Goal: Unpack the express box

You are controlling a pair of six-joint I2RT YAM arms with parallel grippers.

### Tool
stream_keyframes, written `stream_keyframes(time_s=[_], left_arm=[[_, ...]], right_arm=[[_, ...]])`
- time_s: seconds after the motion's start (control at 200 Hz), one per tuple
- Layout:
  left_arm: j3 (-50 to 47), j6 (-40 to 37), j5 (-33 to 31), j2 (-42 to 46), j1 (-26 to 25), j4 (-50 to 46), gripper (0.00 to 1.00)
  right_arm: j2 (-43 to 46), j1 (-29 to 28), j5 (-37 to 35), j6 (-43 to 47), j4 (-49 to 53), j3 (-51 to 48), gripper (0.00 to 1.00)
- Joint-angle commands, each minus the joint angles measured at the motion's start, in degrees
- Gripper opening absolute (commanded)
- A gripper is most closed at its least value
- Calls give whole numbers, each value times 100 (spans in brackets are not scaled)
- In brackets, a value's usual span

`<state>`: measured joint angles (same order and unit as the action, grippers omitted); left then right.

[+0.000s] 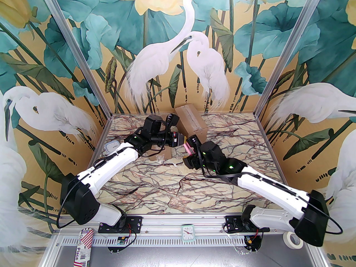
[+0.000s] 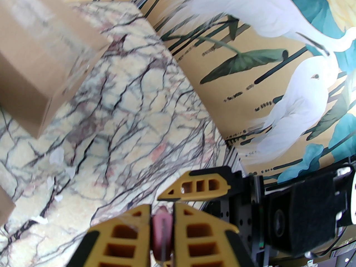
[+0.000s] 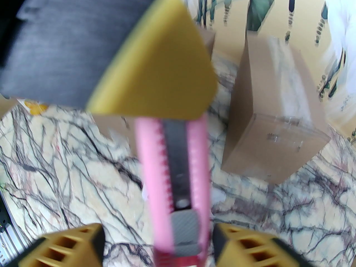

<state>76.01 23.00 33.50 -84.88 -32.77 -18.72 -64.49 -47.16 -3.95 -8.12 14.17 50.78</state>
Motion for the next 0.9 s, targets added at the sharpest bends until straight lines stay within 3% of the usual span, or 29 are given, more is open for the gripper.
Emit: stream_keyframes(time_s=[0.0,0.13,0.305,0.835,0.895], left_arm=[[443,308,-234,-123,-10,594,7],[1038,692,-261,-436,34,1061,5],[1512,1680,-48,-855,26,2298,5],[1856,2613,-52,-1121,-438,3830,4],[1788,2647,-45,-1093,-455,3928,4]], right_arm=[[707,193,131,-602,-790,-464,81],[1602,652,72,-1762,-1865,-1237,88],[2190,1015,205,-2701,-3584,-1925,86],[140,1299,144,-4116,-7895,-1617,83],[-69,1308,187,-4164,-8167,-1496,78]])
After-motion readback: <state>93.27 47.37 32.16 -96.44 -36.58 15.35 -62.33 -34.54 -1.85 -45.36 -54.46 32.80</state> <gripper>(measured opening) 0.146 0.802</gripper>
